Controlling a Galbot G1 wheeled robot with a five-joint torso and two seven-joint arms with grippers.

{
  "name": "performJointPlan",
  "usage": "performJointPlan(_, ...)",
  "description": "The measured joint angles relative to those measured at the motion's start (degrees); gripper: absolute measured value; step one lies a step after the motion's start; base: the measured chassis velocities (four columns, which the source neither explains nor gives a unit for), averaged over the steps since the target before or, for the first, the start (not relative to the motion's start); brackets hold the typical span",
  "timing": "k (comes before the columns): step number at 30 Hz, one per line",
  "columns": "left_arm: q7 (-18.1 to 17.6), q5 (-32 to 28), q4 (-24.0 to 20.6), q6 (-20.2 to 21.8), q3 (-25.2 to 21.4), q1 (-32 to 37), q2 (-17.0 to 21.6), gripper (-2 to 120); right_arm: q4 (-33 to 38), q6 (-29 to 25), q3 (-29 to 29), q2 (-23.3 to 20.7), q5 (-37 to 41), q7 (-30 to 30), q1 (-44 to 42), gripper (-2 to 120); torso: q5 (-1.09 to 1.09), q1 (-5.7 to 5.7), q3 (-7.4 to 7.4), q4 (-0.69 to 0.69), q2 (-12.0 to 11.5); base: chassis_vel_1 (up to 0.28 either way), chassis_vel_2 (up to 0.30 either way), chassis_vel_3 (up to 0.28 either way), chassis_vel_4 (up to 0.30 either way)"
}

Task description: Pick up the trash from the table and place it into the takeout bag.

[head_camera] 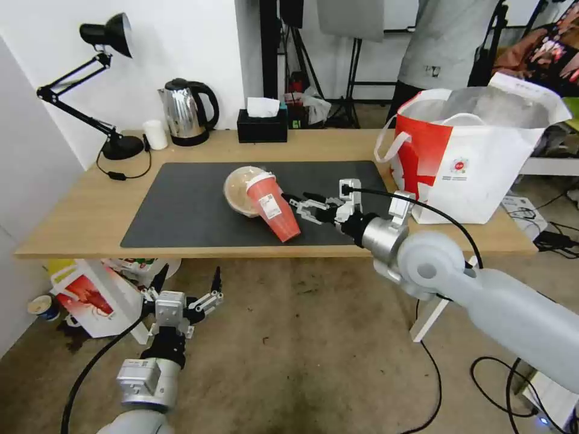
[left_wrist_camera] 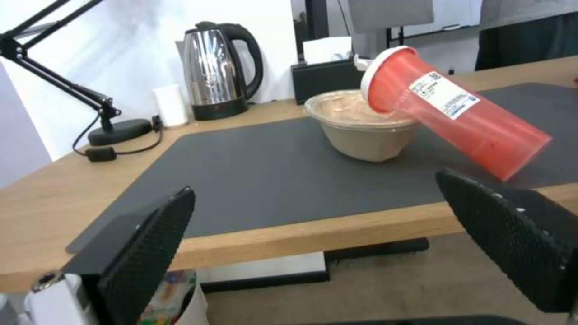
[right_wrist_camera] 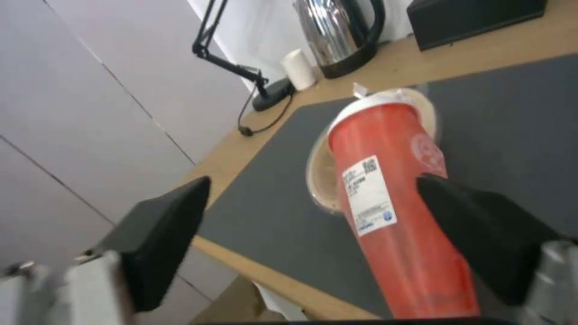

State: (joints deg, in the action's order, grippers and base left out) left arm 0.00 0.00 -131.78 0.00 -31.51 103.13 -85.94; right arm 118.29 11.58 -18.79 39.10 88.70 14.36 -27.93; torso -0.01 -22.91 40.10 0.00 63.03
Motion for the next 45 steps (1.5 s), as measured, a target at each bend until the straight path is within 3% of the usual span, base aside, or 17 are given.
performJointPlan(2,0.0,0.0,0.0,0.0,0.0,0.0,0.0,100,-0.43,0.32,-0.25,0.04,0.66,0.41,0.45,99,0.01,0.0,0.0,0.0,0.0,0.0,0.0,0.0,0.0)
performJointPlan(6,0.0,0.0,0.0,0.0,0.0,0.0,0.0,100,-1.53,0.64,-1.26,0.57,1.44,0.58,1.17,100,0.01,-0.01,0.01,0.0,0.0,0.0,0.0,0.0,0.0)
performJointPlan(25,0.0,0.0,0.0,0.0,0.0,0.0,0.0,100,-9.89,2.9,-11.62,5.4,-3.34,-3.17,9.35,100,0.0,-0.01,0.01,0.0,-0.02,0.0,0.0,0.0,0.0)
performJointPlan(45,0.0,0.0,0.0,0.0,0.0,0.0,0.0,100,-17.99,3.65,-16.4,10.81,-10.19,-5.45,15.16,100,0.01,-0.01,0.01,-0.01,-0.01,0.0,0.0,0.0,0.0)
